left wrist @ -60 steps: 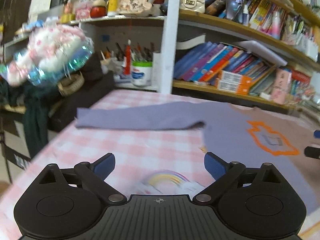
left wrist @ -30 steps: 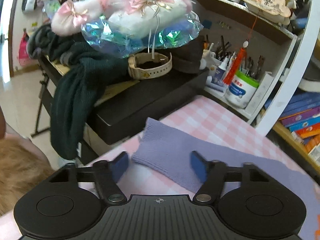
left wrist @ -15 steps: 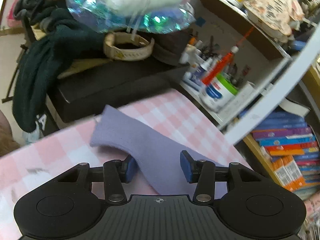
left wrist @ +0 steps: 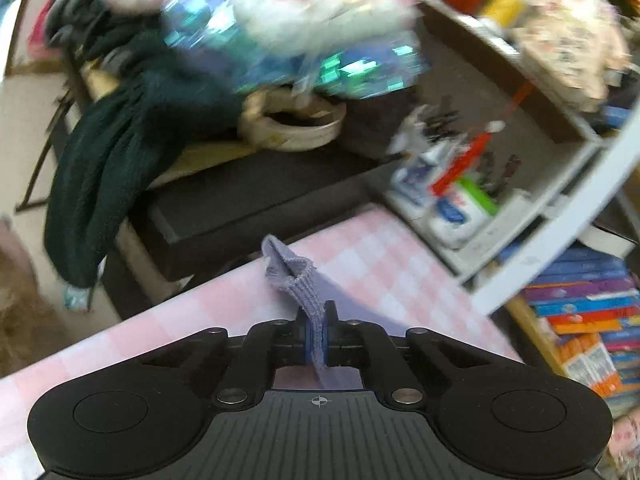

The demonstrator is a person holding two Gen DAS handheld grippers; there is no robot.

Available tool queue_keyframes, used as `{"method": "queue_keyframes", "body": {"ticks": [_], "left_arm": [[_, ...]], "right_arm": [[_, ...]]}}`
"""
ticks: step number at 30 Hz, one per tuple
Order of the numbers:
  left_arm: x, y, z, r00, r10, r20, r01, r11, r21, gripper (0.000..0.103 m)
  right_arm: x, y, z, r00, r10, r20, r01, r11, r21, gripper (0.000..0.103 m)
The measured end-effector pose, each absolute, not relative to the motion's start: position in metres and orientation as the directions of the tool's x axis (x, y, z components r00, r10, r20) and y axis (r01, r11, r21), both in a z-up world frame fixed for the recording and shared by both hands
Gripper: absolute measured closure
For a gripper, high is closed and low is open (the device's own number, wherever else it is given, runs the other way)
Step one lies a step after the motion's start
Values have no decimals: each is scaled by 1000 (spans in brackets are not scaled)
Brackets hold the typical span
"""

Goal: Fold clothes
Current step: 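Close the left gripper on the lavender sleeve cuff, then lift the lavender sleeve with the left gripper and lay it across the sweater front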

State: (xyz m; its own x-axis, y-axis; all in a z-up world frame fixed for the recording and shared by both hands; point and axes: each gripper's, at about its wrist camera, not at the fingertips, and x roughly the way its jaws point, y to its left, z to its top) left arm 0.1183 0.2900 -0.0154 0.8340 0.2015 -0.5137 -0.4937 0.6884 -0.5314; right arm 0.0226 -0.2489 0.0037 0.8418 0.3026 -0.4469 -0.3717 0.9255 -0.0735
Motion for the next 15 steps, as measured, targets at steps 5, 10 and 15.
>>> {"method": "queue_keyframes", "body": {"ticks": [5, 10, 15], "left_arm": [[125, 248, 37, 911, 102, -400, -319, 789, -525, 100], [147, 180, 95, 953, -42, -299, -119, 859, -499, 100], [176, 99, 127, 949, -177, -260, 46, 896, -441, 100]], "right_arm": [[16, -257, -6, 833, 268, -484, -350, 933, -85, 6], [16, -253, -8, 824, 262, -502, -361, 926, -109, 6], [18, -248, -9, 812, 270, -517, -380, 917, -119, 6]]}}
